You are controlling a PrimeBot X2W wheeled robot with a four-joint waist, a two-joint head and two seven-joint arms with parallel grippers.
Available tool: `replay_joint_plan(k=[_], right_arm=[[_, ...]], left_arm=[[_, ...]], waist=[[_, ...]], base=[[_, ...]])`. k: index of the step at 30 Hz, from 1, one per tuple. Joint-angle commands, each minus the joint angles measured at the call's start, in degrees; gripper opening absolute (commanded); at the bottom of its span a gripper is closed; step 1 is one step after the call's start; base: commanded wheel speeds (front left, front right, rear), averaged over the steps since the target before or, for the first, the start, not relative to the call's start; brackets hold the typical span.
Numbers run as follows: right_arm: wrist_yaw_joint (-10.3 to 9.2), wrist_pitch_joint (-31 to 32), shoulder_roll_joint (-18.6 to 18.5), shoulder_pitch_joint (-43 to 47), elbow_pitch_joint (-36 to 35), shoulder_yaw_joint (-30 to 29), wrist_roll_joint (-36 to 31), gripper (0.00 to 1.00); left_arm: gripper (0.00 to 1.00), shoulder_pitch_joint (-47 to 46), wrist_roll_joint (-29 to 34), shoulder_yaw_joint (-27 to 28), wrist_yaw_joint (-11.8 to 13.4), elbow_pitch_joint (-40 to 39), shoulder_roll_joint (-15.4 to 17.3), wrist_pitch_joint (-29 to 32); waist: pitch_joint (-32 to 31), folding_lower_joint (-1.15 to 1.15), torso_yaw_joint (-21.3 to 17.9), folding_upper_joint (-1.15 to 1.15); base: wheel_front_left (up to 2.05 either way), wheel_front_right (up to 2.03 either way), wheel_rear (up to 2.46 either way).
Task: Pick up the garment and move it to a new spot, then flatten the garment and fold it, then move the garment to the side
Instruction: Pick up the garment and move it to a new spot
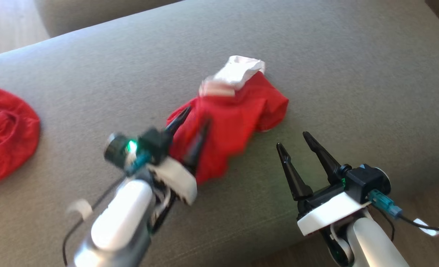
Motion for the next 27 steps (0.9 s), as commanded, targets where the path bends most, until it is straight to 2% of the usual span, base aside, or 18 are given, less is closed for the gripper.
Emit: replay_joint_plan(k=[1, 5, 15, 21, 27], right_arm=[[-0.02, -0.13, 0.12, -0.71, -1.55, 1.22, -0.43, 1.00], [-0.02, -0.13, 0.12, 0.53, -0.60, 0.62, -1.16, 1.00], [-0.02, -0.13, 0.12, 3.52, 1.09, -1.20, -1.87, 1.00], [-0.02, -0.13, 0.12, 5.62, -0.40, 0.01, -5.88, 1.00], [-0.02, -0.13, 0.12, 8.89, -2.31, -3.40, -7.95, 1.00]], left_arm=[[1.00, -2.59, 0.75, 2.85, -0.13, -2.41, 0.30, -0.33], [1.00, 3.96, 2.29, 5.83, 0.61, -5.72, -0.41, -0.33], [1.00, 19.94, 8.98, 14.44, 8.11, -21.71, -0.67, -0.33], [1.00, 29.31, 11.91, 17.96, 10.94, -29.82, -0.83, -0.33], [1.00, 36.01, 14.13, 19.24, 12.99, -33.64, -1.29, -0.33]], waist=[[-0.65, 0.00, 1.24, 0.00], [-3.25, 0.00, 4.59, 0.00], [-9.58, 0.00, 11.45, 0.00], [-11.53, 0.00, 12.41, 0.00], [-11.97, 0.00, 13.35, 0.00]], base=[[0.00, 0.00, 0.00], [0.00, 0.00, 0.00], [0.00, 0.00, 0.00], [0.00, 0.00, 0.00], [0.00, 0.00, 0.00]])
